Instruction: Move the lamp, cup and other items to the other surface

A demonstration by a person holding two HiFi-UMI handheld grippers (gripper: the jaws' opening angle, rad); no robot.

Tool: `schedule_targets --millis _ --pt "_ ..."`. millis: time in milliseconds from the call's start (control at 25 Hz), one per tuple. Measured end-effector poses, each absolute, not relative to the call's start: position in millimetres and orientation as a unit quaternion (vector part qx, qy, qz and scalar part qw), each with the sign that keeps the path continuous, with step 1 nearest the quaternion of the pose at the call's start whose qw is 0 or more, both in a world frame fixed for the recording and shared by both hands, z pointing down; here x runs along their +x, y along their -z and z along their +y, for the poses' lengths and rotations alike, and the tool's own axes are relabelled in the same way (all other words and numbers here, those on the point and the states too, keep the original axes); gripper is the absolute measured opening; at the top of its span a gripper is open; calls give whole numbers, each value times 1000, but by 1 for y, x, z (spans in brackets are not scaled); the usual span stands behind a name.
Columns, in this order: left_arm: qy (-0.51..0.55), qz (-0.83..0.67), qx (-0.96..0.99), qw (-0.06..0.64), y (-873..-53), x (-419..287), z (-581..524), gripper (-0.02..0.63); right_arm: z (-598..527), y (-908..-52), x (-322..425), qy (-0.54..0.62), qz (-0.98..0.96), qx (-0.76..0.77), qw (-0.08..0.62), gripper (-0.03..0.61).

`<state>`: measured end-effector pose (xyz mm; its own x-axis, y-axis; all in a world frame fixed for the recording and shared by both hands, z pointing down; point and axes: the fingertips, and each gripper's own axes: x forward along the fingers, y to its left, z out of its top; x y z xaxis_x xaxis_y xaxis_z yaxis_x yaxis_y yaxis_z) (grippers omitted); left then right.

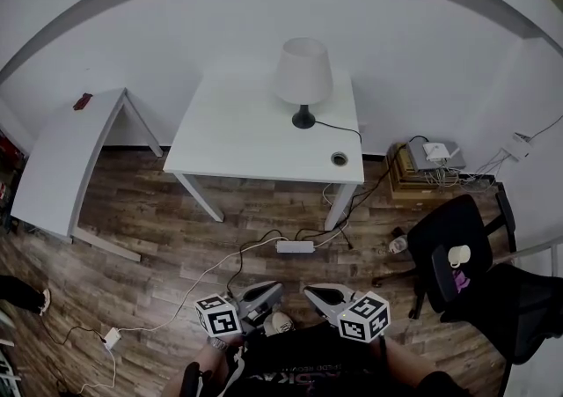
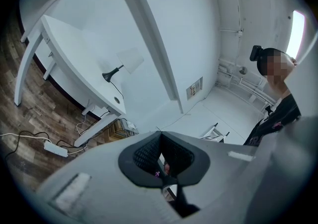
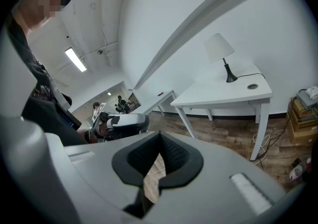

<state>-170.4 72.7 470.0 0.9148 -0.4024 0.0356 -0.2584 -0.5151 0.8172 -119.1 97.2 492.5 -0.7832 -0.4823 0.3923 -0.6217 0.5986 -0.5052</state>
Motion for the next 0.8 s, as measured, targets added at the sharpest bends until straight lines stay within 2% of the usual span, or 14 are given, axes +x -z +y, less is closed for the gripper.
schedule_targets --millis 800 --pt "101 -167 871 451 -465 -169 85 -3 102 -490 -128 -311 -896 297 115 5"
